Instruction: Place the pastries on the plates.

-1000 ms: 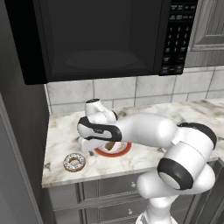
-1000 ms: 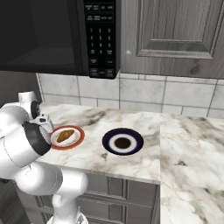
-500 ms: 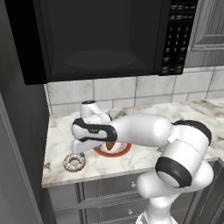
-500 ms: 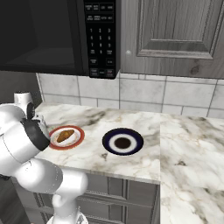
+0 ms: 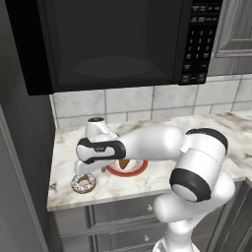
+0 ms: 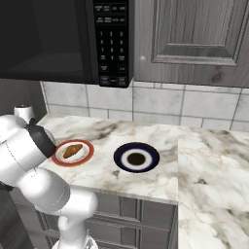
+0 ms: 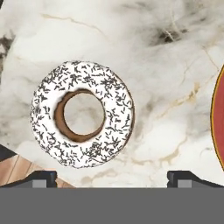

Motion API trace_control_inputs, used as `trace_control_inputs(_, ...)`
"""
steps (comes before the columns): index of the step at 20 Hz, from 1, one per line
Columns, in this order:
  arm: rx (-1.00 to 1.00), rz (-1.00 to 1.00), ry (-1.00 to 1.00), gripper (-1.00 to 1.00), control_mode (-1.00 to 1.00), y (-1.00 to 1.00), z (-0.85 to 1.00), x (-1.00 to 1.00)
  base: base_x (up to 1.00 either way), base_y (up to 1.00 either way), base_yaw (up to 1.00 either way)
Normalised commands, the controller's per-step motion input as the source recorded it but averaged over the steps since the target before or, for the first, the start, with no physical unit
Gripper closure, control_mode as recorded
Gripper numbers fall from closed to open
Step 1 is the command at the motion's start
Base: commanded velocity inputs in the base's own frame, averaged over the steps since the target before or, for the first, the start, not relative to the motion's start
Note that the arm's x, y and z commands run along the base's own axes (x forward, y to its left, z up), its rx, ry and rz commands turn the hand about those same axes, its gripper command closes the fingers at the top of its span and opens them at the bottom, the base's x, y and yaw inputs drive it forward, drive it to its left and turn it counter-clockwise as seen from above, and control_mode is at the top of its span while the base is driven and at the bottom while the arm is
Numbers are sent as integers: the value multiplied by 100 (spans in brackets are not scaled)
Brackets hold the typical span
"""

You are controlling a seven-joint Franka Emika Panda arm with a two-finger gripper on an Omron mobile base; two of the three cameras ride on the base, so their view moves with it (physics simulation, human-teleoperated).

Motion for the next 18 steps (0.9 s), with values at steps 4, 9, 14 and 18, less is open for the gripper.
trace_control_inputs(4, 0, 5, -9, -100, -100, 0, -25, 34, 0, 0, 0)
trace_control_inputs(9, 1, 4, -7, -100, -100, 11, -23, 22, 0, 0, 0)
trace_control_inputs(14, 4, 4, -2, -100, -100, 19, -26, 9, 0, 0, 0)
trace_control_inputs(18, 5, 3, -1, -100, -100, 14, -27, 1, 0, 0, 0)
